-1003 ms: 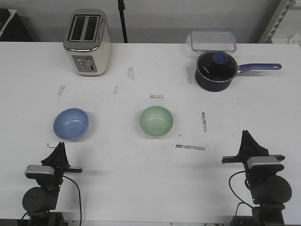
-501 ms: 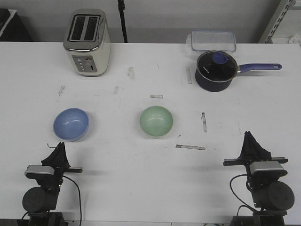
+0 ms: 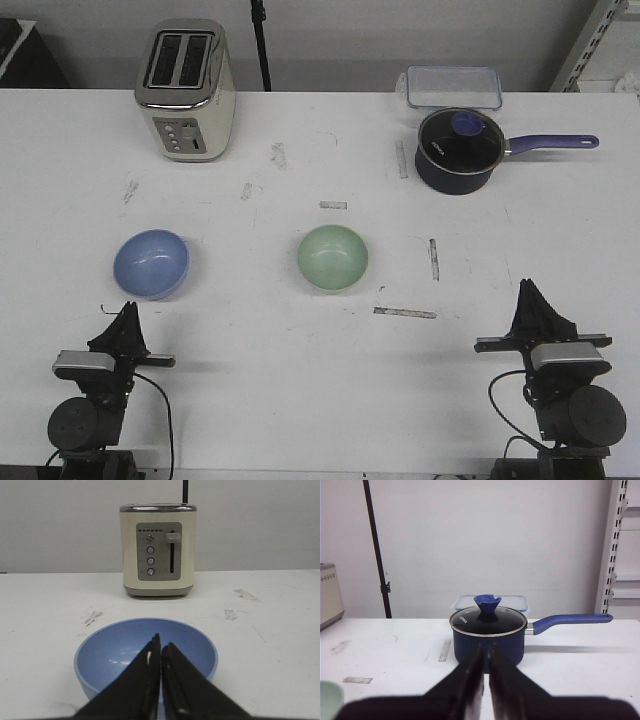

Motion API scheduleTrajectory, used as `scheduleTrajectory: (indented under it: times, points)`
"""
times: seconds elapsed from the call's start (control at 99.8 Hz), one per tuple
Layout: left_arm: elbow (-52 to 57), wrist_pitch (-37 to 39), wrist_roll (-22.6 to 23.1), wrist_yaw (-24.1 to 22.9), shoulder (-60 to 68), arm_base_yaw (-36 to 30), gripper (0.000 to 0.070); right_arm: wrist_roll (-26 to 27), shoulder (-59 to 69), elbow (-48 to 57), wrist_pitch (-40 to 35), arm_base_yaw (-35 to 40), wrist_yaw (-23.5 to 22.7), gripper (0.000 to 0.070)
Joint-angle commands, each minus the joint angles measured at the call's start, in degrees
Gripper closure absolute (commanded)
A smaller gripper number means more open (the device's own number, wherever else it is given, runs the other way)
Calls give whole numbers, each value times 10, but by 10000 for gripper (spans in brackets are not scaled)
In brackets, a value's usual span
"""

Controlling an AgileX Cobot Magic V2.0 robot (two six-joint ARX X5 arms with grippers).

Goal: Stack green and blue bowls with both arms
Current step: 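Move the left gripper to the light blue bowl rim and grasp it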

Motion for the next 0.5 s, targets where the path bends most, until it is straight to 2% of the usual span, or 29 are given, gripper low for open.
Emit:
scheduleTrajectory:
  times: [0.0, 0.09, 0.12, 0.261, 0.491]
  points:
    - [-13, 7, -23, -3, -1, 0, 699, 8, 0, 1, 6, 0, -1, 691]
    - [-10, 6, -70, -2, -1, 0, 699, 8, 0, 1, 6, 0, -1, 691]
    - [-8, 5, -74, -2, -1, 0, 698, 8, 0, 1, 6, 0, -1, 692]
    - [32, 0, -63, -2, 12, 0, 698, 8, 0, 1, 6, 0, -1, 691]
    - [155, -74, -16, -3, 101, 0, 698, 7, 0, 1, 6, 0, -1, 691]
